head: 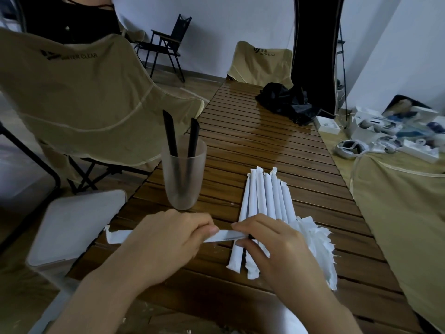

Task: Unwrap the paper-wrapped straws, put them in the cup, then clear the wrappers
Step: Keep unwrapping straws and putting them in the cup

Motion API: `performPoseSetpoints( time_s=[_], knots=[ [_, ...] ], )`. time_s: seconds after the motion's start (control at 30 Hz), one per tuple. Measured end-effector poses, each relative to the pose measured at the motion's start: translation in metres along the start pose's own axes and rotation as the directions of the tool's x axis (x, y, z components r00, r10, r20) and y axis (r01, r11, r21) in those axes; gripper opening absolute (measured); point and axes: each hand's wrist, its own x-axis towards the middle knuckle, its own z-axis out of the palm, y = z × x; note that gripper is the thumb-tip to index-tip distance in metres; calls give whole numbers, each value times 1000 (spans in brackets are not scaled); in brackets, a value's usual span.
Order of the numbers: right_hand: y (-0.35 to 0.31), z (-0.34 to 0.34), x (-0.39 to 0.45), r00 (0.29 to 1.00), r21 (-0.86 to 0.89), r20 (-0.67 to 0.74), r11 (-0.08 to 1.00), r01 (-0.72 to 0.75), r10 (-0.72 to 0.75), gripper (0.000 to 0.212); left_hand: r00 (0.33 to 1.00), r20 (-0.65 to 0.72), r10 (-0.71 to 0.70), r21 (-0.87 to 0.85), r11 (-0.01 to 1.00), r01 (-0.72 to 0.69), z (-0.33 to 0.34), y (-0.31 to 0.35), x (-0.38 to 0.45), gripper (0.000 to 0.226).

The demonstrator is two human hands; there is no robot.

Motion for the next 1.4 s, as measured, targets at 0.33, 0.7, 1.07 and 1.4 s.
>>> performPoseSetpoints(
  time_s=[0.33, 0.7, 1.07, 1.4],
  knots=[
    [-3, 1, 2, 993, 112, -112, 994, -7, 20, 21, 997, -30, 77, -153, 985, -81, -6, 3, 0, 21],
    [-14, 1, 3, 981, -5, -190, 1000, 21, -22, 21, 1000, -15, -24, -304, 953, 19, -1, 8, 2, 9],
    [-13, 5, 4, 999, 118, 1, 992, -44, 44, 9, 997, 1, -80, -293, 953, 77, -1, 8, 1, 9],
    [-26, 10, 6, 966, 149, -93, 962, -227, 242, 21, 995, -96, -20, -115, 993, 9, 2, 20, 2, 8]
  ],
)
